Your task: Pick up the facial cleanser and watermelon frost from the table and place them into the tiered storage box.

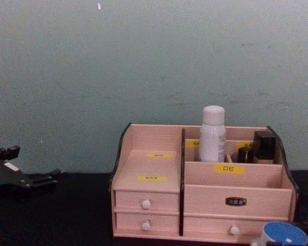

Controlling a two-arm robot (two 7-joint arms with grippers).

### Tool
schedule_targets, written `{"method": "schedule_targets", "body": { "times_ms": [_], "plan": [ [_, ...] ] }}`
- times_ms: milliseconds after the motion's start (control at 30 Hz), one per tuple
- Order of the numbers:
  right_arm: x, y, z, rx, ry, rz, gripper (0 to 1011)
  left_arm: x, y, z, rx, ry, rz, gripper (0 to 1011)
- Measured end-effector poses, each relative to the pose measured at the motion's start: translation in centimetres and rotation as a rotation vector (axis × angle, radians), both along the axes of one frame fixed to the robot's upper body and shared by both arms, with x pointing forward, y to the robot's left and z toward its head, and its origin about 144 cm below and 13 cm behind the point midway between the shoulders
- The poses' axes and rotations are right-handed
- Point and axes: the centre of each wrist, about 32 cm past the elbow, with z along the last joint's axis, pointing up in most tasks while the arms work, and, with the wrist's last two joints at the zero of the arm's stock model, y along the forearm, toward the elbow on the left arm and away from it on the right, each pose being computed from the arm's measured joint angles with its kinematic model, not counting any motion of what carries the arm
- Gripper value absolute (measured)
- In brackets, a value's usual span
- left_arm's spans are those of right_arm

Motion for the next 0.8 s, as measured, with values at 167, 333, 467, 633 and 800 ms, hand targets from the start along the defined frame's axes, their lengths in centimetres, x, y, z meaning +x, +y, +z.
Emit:
{"method": "schedule_targets", "body": {
  "times_ms": [167, 333, 467, 633, 800],
  "plan": [
    [0.2, 0.1, 0.3, 0.009, -0.017, 0.021, 730, 0.0, 0.0, 0.0, 0.000, 0.000, 0.000, 1001],
    [0.6, 0.5, 0.9, 0.020, -0.043, 0.055, 730, 0.0, 0.0, 0.0, 0.000, 0.000, 0.000, 1001],
    [1.2, 1.1, 1.4, 0.033, -0.068, 0.080, 730, 0.0, 0.0, 0.0, 0.000, 0.000, 0.000, 1001],
    [2.3, 2.1, 2.3, 0.055, -0.117, 0.114, 730, 0.0, 0.0, 0.0, 0.000, 0.000, 0.000, 1001],
    [3.4, 2.9, 3.1, 0.067, -0.163, 0.137, 730, 0.0, 0.0, 0.0, 0.000, 0.000, 0.000, 1001]
  ]
}}
